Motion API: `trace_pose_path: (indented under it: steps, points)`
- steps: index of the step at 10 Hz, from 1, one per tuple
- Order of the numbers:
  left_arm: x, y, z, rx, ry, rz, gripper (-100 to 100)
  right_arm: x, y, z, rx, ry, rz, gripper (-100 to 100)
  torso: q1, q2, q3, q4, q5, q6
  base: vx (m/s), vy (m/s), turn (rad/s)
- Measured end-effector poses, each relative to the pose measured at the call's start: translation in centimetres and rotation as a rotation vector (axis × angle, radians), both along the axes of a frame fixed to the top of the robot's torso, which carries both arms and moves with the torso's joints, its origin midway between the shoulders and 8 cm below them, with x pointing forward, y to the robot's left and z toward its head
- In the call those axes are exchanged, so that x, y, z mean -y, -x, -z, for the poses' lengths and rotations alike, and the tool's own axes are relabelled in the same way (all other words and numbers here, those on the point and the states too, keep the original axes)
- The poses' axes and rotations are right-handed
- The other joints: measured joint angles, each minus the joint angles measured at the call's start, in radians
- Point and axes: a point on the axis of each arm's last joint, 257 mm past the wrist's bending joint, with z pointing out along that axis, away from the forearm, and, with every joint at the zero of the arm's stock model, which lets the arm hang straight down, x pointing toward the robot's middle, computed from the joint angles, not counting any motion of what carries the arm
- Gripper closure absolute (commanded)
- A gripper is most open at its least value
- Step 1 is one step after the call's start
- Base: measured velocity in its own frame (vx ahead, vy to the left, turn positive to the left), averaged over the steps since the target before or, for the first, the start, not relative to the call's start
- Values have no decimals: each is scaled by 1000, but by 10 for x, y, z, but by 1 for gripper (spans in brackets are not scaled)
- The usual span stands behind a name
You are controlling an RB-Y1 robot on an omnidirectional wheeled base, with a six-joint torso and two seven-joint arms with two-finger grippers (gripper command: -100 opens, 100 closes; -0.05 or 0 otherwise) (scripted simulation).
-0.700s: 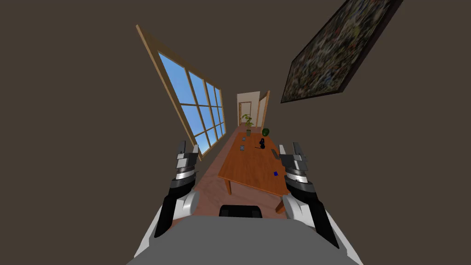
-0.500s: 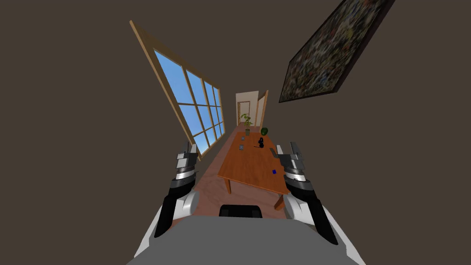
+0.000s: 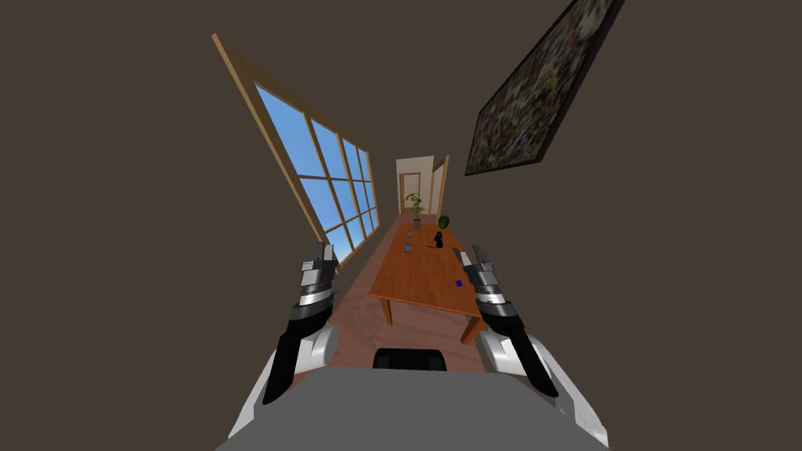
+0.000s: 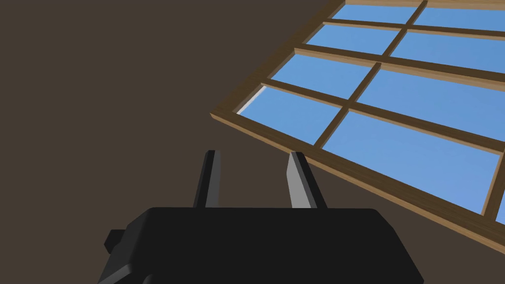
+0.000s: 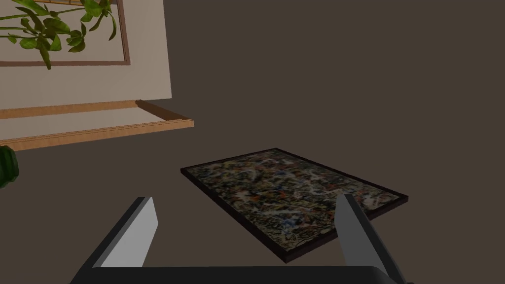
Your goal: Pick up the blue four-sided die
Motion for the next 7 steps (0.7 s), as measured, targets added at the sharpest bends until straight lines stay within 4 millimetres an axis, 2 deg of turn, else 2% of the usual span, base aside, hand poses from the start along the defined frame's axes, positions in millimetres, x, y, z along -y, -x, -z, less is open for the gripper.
trace_pose_path:
  steps: [5,7]
  points:
    - [0,0,0,0,0,0,0,-9,-41,69,-185,152,15,-100,0,-1,-1,0,0,0,-50,-1,-47]
    - [0,0,0,0,0,0,0,-4,-52,95,-246,191,27,-100,-1,-3,-2,-1,0,0,-28,-19,-10]
